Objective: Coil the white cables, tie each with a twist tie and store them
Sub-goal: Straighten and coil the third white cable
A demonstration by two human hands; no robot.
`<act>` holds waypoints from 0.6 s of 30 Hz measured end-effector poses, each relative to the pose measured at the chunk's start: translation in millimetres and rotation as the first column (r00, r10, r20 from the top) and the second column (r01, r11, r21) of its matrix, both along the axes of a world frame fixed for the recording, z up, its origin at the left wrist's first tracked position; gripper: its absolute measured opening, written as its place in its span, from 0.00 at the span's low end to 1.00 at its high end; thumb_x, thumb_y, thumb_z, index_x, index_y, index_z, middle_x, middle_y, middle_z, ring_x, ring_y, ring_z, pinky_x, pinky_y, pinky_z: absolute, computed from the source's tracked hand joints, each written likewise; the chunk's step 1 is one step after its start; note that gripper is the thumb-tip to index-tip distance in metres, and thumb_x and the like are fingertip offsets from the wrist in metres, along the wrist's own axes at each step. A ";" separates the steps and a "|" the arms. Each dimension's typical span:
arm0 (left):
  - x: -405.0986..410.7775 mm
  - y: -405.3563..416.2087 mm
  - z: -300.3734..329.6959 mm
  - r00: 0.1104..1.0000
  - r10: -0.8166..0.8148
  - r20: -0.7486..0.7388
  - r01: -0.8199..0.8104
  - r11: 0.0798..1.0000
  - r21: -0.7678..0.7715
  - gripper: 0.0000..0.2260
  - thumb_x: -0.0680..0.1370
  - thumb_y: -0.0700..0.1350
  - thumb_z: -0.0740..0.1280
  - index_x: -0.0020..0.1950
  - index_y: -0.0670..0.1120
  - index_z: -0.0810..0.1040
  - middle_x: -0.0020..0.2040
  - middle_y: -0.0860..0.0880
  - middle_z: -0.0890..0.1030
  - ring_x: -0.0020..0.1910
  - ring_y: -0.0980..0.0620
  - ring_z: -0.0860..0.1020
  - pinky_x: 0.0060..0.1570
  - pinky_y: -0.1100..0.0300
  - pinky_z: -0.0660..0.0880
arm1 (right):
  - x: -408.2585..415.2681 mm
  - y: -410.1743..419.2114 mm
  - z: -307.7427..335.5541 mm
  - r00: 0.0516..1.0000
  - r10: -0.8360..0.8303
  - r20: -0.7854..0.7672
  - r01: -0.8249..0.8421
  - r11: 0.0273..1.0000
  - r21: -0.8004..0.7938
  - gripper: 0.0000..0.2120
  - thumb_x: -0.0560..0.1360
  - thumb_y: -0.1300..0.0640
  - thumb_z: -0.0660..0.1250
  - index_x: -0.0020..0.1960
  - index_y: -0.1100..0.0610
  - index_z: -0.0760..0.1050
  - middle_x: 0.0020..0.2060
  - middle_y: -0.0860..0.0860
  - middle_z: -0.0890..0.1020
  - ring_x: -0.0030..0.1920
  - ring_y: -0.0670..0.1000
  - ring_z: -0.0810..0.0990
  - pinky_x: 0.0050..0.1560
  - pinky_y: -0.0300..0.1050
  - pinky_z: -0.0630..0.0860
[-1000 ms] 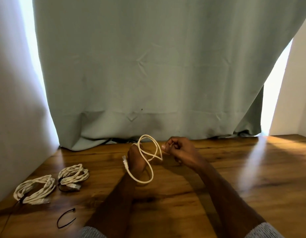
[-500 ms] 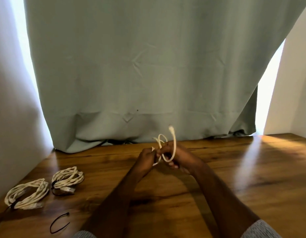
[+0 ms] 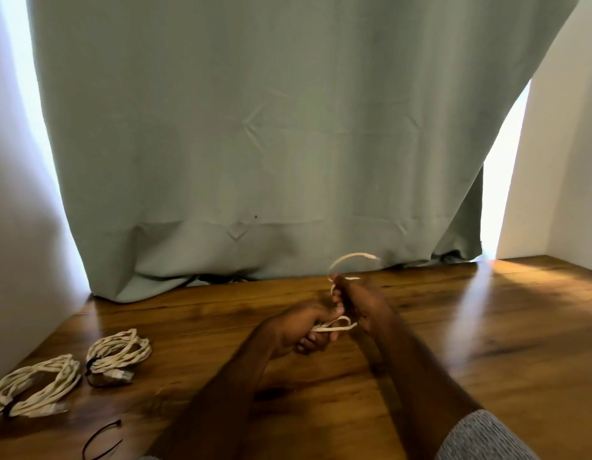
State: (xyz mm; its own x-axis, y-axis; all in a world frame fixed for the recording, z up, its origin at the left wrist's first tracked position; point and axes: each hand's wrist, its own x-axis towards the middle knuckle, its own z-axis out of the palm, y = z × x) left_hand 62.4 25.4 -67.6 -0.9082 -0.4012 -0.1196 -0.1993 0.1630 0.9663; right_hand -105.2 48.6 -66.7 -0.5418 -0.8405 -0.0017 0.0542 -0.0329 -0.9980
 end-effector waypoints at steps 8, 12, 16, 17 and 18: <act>8.3 -6.9 5.1 0.959 0.169 -0.226 -0.056 0.898 0.436 0.18 0.80 0.55 0.58 0.34 0.48 0.70 0.23 0.53 0.60 0.17 0.58 0.55 0.22 0.64 0.49 | 15.6 8.3 12.3 0.932 0.072 -0.355 -0.127 0.983 -0.135 0.25 0.83 0.48 0.62 0.39 0.67 0.82 0.33 0.60 0.84 0.33 0.55 0.81 0.42 0.51 0.77; 12.0 -13.4 5.5 0.904 0.284 -0.319 -0.078 0.844 0.530 0.17 0.79 0.56 0.58 0.35 0.47 0.71 0.22 0.53 0.61 0.16 0.58 0.56 0.22 0.64 0.49 | 21.9 21.8 20.0 0.685 0.084 -0.724 -0.350 0.909 -0.226 0.11 0.80 0.52 0.68 0.46 0.58 0.84 0.39 0.50 0.86 0.40 0.49 0.85 0.43 0.47 0.79; 22.6 -22.9 5.2 0.904 0.243 -0.352 0.001 0.821 0.570 0.27 0.80 0.66 0.53 0.35 0.46 0.71 0.21 0.53 0.62 0.17 0.57 0.56 0.25 0.62 0.49 | 20.2 18.3 19.6 0.549 0.096 -0.830 -0.415 0.893 -0.172 0.04 0.78 0.55 0.71 0.50 0.55 0.84 0.42 0.46 0.86 0.42 0.46 0.84 0.43 0.44 0.82; 25.5 -24.2 4.8 0.908 0.220 -0.356 0.023 0.823 0.568 0.28 0.80 0.67 0.52 0.35 0.45 0.70 0.22 0.53 0.63 0.18 0.57 0.56 0.25 0.62 0.49 | 18.8 17.7 20.6 0.545 0.099 -0.832 -0.417 0.894 -0.167 0.04 0.78 0.56 0.71 0.50 0.56 0.84 0.42 0.47 0.86 0.41 0.46 0.84 0.42 0.43 0.81; 27.5 -24.2 5.4 0.912 0.192 -0.364 0.051 0.824 0.564 0.27 0.81 0.66 0.53 0.36 0.45 0.69 0.23 0.53 0.63 0.19 0.57 0.55 0.25 0.62 0.50 | 16.5 17.9 21.6 0.549 0.104 -0.829 -0.418 0.893 -0.165 0.04 0.79 0.57 0.71 0.49 0.56 0.84 0.41 0.47 0.86 0.40 0.46 0.84 0.40 0.41 0.80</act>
State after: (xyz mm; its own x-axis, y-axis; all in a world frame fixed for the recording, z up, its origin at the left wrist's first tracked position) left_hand 89.9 1.2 -62.2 -0.8973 -0.4412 0.0154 0.2209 -0.4184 0.8810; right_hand -88.7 66.5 -45.1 0.0529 -0.8079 0.5869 -0.6783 -0.4604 -0.5726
